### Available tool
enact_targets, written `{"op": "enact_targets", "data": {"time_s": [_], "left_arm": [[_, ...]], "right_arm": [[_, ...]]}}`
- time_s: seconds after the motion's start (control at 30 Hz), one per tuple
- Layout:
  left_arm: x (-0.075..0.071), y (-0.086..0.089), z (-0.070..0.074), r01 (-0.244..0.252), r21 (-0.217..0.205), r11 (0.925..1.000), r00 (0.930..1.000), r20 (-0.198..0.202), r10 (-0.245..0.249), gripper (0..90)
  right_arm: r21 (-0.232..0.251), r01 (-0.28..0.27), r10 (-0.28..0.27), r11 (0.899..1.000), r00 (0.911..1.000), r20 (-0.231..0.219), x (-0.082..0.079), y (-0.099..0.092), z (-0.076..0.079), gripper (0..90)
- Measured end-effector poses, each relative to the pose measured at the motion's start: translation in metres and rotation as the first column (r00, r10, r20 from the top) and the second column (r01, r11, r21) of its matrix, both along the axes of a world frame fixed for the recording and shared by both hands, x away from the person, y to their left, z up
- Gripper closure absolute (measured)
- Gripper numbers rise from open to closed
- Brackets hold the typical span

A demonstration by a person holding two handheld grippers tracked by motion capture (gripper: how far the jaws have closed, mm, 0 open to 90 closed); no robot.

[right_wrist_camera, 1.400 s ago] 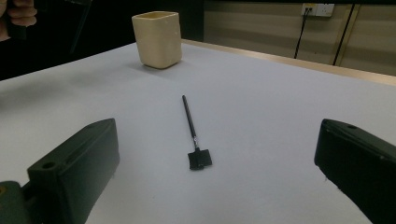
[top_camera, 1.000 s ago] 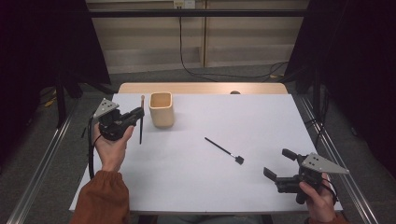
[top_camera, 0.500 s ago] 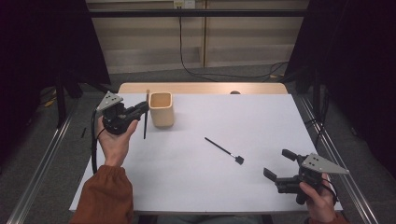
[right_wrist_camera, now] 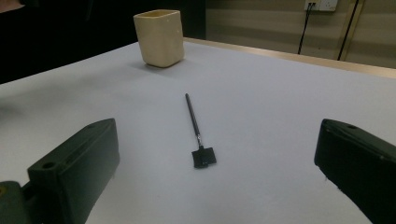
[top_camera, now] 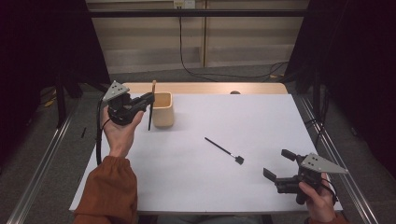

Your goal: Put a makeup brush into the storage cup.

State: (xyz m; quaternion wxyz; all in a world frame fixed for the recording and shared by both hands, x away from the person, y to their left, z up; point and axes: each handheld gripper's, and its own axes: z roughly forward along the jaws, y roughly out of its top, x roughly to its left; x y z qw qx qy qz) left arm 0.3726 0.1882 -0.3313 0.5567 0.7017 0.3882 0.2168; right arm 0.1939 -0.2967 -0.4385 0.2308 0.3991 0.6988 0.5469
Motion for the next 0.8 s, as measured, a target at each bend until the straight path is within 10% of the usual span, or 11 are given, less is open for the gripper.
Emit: {"op": "enact_targets", "data": {"time_s": [0.8], "left_arm": [[0.034, -0.011, 0.021, -0.035, 0.028, 0.999, 0.9986, 0.042, 0.034, 84.1]], "right_arm": [[0.003, -0.003, 0.003, 1.0, 1.0, -0.003, 0.0, 0.0, 0.0, 0.0]]}}
